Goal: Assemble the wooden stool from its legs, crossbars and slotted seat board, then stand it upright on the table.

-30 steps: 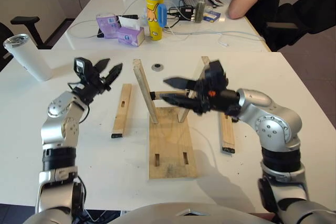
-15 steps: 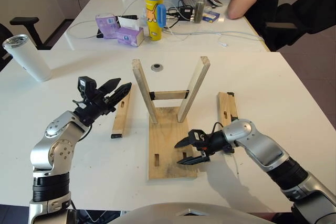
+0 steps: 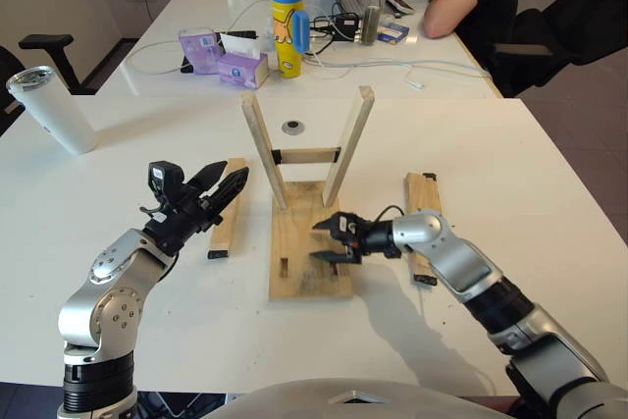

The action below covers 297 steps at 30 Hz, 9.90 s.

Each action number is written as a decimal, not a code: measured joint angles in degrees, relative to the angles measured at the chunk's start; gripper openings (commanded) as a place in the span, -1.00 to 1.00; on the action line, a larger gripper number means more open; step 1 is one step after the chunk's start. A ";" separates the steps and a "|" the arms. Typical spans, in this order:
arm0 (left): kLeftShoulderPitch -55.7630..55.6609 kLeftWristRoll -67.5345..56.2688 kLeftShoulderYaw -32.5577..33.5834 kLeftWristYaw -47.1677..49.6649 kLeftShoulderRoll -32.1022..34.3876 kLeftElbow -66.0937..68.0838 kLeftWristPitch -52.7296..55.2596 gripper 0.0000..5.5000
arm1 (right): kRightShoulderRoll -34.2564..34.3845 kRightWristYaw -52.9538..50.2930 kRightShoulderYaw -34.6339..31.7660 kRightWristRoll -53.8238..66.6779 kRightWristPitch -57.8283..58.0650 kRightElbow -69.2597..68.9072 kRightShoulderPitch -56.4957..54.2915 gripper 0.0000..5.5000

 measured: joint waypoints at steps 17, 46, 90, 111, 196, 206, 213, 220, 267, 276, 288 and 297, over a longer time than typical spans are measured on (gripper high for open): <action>-4.57 4.02 -2.09 -1.07 0.01 6.87 -4.61 0.01 | -0.13 8.86 -11.20 9.67 -3.72 1.47 3.54 0.00; -9.97 7.22 -2.59 -1.78 -1.06 13.99 -8.78 0.01 | 6.04 -10.23 -21.18 1.31 -15.68 9.95 0.02 0.00; -2.74 8.88 -4.12 0.51 -2.46 7.79 -8.80 0.01 | 2.38 -27.96 -39.70 3.15 30.48 5.58 7.29 0.00; -4.98 7.67 -4.32 0.10 -3.27 8.74 -8.44 0.03 | 5.46 -31.92 -42.73 6.98 21.37 10.16 3.08 -0.46; -10.05 6.43 5.50 6.14 -6.25 26.35 -13.55 -0.85 | 13.77 -31.53 -30.03 4.69 0.34 -3.82 8.23 -0.10; -12.04 10.57 3.88 8.47 -8.81 30.20 -18.67 -0.85 | 13.93 -31.54 -29.81 3.42 -0.17 -3.86 8.49 -0.10; -11.98 17.69 -0.32 13.29 -8.36 28.13 -19.86 -0.85 | 13.97 -31.54 -29.59 2.53 -1.04 -3.85 8.49 -0.10; -12.14 20.76 -2.26 15.06 -8.44 27.95 -20.72 -0.85 | 14.10 -31.54 -29.10 2.01 -1.76 -3.84 8.49 -0.10; -42.83 17.35 1.18 12.46 -2.24 24.58 -8.82 -0.51 | 14.62 -31.44 -29.73 0.85 -3.08 -2.10 7.86 -0.10; -29.89 26.58 -8.23 12.26 -7.63 47.29 -10.40 -0.51 | 14.99 -31.95 -29.93 0.85 -3.43 -1.62 7.53 -0.10; -31.74 27.49 -7.38 9.76 -8.33 48.06 -14.51 -0.51 | 14.97 -31.97 -30.13 0.89 -3.42 -1.54 7.43 -0.10; -29.05 29.49 -8.45 9.76 -8.02 43.41 -13.50 -0.51 | 15.00 -32.04 -30.15 0.89 -3.42 -1.46 7.43 -0.10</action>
